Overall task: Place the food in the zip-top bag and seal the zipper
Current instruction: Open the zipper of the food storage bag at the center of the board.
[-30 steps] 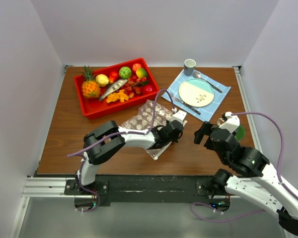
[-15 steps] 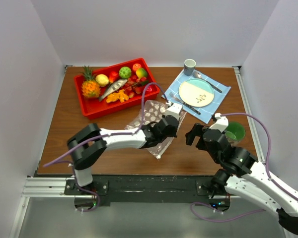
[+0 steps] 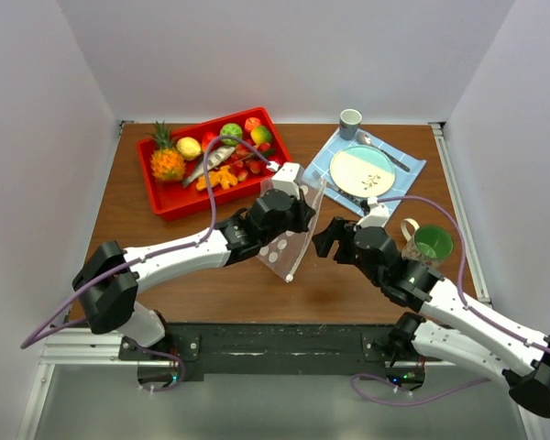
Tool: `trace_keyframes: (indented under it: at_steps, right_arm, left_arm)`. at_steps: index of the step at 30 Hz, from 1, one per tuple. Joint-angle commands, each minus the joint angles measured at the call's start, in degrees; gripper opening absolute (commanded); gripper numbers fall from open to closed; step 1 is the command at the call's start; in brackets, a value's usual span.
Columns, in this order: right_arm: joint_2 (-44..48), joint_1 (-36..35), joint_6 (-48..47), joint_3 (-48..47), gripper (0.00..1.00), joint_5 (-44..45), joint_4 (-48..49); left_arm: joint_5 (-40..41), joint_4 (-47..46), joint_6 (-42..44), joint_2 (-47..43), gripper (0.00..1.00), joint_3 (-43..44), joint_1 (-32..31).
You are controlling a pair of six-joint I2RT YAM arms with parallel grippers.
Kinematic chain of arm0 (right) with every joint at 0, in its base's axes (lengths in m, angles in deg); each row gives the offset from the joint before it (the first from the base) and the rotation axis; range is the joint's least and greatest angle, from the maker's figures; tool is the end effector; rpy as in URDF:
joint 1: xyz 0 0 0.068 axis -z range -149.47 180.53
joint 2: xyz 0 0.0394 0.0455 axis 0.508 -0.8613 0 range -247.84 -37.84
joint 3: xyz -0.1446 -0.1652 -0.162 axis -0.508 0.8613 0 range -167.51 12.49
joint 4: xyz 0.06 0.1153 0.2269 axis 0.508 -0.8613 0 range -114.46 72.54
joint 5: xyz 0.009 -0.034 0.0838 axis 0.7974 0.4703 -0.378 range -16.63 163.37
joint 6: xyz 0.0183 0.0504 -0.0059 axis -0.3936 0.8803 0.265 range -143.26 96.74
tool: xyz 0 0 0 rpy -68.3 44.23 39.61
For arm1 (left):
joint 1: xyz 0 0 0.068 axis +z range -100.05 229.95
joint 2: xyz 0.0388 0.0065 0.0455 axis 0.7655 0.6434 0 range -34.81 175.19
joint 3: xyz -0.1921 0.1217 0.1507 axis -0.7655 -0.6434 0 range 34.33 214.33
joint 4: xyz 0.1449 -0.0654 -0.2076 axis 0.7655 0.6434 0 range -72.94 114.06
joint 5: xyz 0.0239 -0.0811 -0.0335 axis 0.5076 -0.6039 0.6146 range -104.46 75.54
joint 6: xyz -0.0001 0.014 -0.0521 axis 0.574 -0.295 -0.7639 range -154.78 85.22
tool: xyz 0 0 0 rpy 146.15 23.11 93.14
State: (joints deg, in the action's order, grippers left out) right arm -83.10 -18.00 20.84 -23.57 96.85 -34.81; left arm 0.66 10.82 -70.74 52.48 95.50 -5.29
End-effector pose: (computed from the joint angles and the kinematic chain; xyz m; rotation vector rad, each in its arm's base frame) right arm 0.1304 0.1263 0.2733 0.1821 2.0396 0.6165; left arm 0.2106 -0.2870 0.2863 0.1501 1.9867 -0.8106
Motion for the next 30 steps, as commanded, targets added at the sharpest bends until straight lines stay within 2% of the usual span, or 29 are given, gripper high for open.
trace_keyframes:
  at_steps: [1,6,14,29,30]
  right_arm:
    - [-0.01,-0.16,0.20,-2.44,0.82,-0.81,6.88]
    - [-2.55,-0.25,0.38,-3.84,0.81,1.81,6.19]
    - [-5.19,2.13,0.02,-4.46,0.73,2.80,7.50]
    - [-10.02,3.36,1.87,-5.69,0.46,1.39,8.99]
    - [-10.55,3.36,1.87,-6.04,0.41,1.21,9.08]
  left_arm:
    - [-2.02,0.18,-1.12,-1.94,0.00,0.62,0.40]
    - [-2.63,0.44,-1.65,-1.94,0.00,1.15,0.49]
    - [-3.51,0.88,-2.09,-2.91,0.00,1.59,0.40]
    - [-5.88,1.76,-3.14,-4.76,0.00,2.64,0.22]
    - [-6.15,1.67,-3.49,-4.67,0.00,3.08,0.14]
